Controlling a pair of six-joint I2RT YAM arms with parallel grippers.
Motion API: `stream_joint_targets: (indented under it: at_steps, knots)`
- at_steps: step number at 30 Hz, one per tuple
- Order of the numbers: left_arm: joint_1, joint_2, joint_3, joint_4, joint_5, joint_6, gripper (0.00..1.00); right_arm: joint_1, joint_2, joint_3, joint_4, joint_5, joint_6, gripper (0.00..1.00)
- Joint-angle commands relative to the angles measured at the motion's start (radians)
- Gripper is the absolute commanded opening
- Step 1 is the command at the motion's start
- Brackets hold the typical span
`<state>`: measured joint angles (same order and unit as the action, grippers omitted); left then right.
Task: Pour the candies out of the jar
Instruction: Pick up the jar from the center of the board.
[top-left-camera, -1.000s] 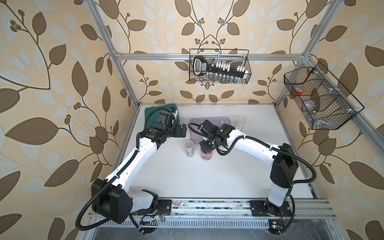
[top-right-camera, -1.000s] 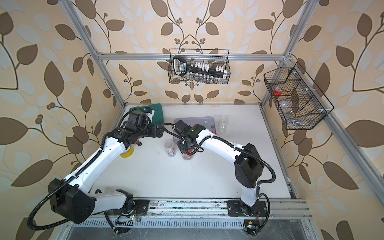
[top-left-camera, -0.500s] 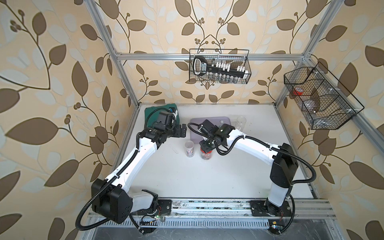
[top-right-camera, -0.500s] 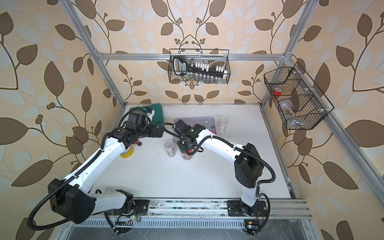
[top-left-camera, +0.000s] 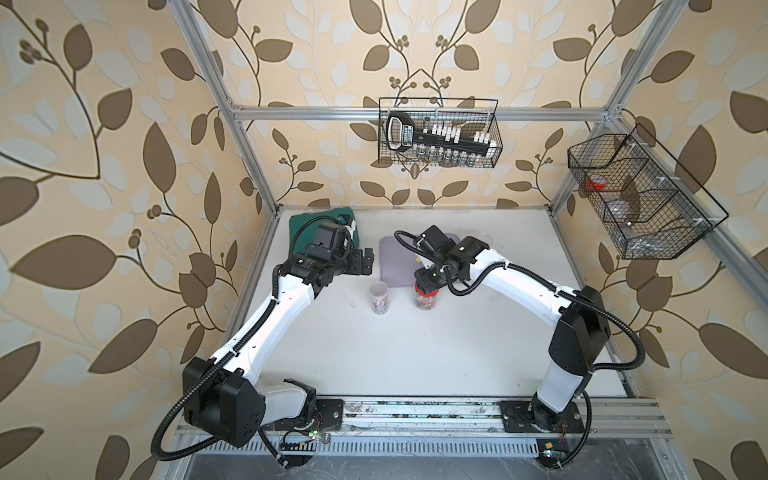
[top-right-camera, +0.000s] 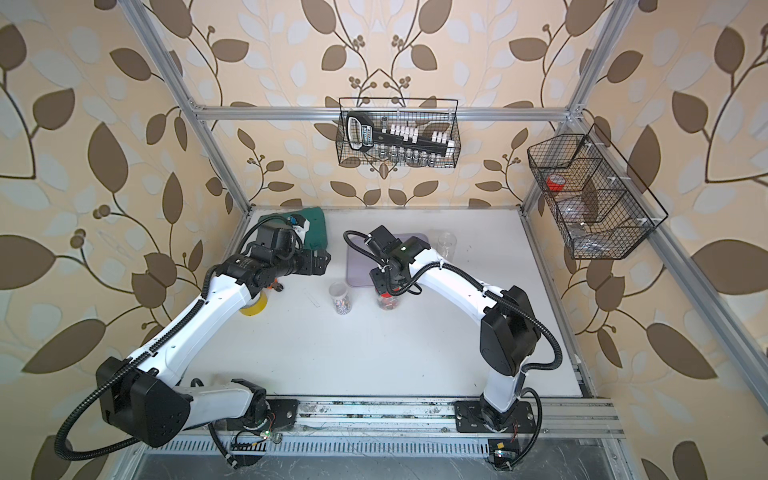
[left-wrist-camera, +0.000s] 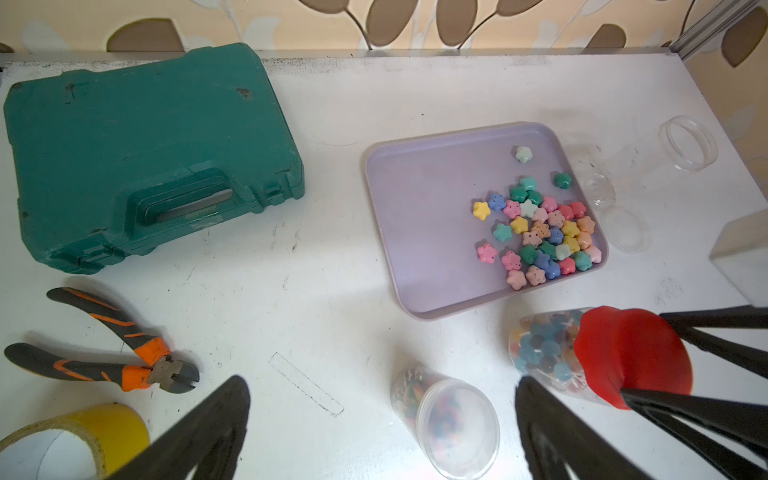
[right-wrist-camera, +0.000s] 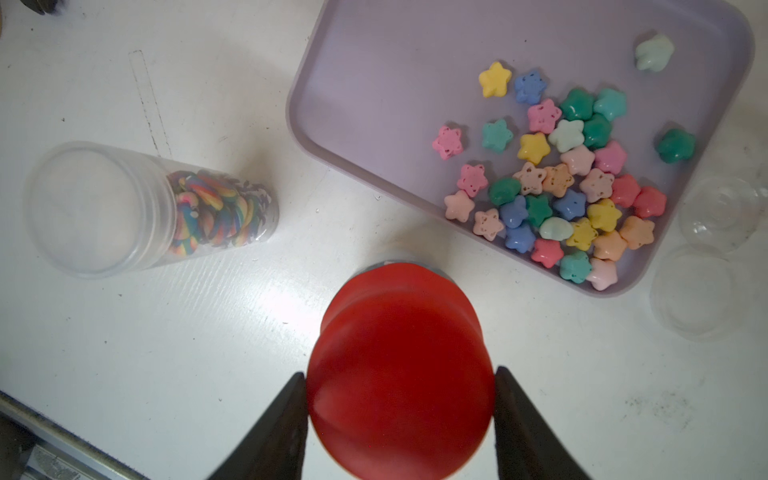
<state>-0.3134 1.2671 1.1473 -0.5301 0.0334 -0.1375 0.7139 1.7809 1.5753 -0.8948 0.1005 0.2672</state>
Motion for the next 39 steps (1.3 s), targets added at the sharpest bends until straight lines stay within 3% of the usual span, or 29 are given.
stream_joint_targets:
  at_steps: [1, 12, 16, 21, 30, 39]
  knots:
    - [0.0, 0.0, 0.016, 0.0, 0.041, 0.014, 0.99, -0.009, -0.051, -0.019, -0.008, 0.001, -0.021, 0.39]
    - [0.0, 0.0, 0.014, 0.004, 0.075, 0.017, 0.99, -0.009, -0.08, -0.134, -0.01, 0.002, -0.002, 0.42]
    - [0.0, 0.001, 0.014, 0.005, 0.082, 0.017, 0.99, -0.009, -0.093, -0.178, 0.0, 0.005, 0.006, 0.66]
    - [-0.001, 0.003, 0.014, 0.005, 0.087, 0.018, 0.99, -0.009, -0.089, -0.193, 0.009, 0.006, 0.01, 0.77]
    - [0.0, 0.003, 0.014, 0.005, 0.087, 0.018, 0.99, -0.009, -0.072, -0.167, 0.021, -0.012, 0.005, 0.75]
    - [0.0, 0.005, 0.014, 0.005, 0.092, 0.018, 0.99, -0.009, -0.052, -0.146, 0.037, -0.056, -0.005, 0.6]
